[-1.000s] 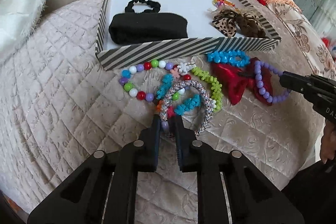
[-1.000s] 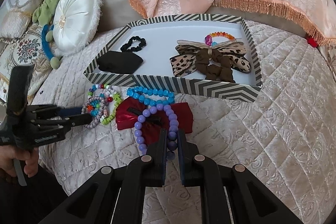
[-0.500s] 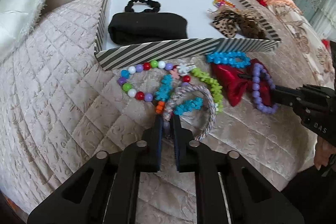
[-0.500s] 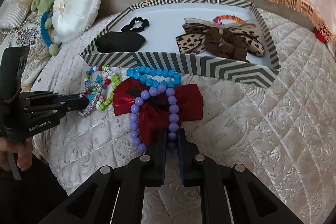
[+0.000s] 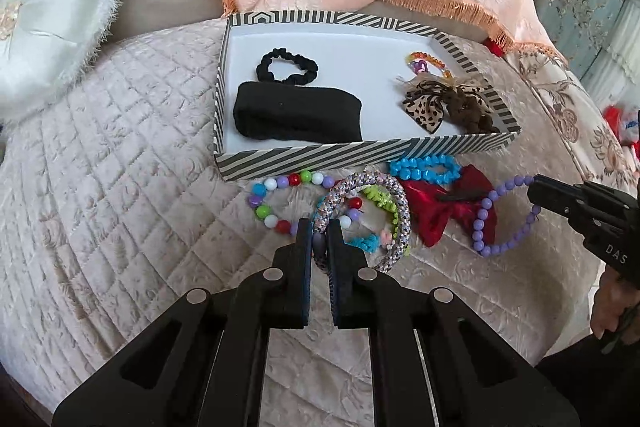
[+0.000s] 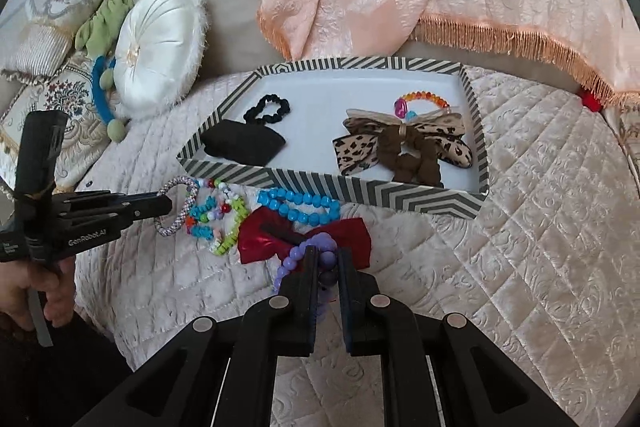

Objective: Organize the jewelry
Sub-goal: 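Grasp silver braided bracelet with left gripper while right gripper grasps purple bead bracelet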

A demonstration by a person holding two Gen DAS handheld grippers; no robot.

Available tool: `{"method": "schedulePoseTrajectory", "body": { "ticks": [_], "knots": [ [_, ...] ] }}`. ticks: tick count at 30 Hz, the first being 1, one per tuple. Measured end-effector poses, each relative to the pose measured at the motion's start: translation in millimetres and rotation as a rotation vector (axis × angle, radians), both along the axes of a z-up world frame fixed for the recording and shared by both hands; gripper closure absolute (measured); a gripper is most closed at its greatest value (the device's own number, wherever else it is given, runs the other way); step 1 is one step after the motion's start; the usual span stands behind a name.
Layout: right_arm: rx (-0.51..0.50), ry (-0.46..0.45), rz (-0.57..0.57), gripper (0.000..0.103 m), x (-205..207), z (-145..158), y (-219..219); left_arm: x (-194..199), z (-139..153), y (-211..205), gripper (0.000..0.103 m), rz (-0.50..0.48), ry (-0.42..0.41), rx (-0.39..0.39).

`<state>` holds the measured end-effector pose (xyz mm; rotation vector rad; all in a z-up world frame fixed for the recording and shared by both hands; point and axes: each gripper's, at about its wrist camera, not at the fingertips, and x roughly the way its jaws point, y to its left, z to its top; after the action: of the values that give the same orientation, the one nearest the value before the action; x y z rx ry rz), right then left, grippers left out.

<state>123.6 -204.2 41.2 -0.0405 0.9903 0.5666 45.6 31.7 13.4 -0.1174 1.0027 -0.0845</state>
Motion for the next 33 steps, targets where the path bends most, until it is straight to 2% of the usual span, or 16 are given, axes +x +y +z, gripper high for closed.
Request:
{"method": "schedulePoseTrajectory", "body": {
  "ticks": [6,13,33],
  "knots": [
    [0.007,-0.014,-0.03,0.094,1.7,6.5,-0.4,0.7,-1.9,-2.0,0.097,-0.001,0.003,0.01],
    [0.061,-0.091,-0.085,0.094,-0.1,28.3,-10.8,2.3,-0.9,3.7,0.097,0.018,-0.001,0.0],
    [0.025,-0.064,-0.089,0.094,2.7,17.8,-7.6,1.6,-0.3,-0.2,0.097,0.01,0.005,0.005]
  ]
}}
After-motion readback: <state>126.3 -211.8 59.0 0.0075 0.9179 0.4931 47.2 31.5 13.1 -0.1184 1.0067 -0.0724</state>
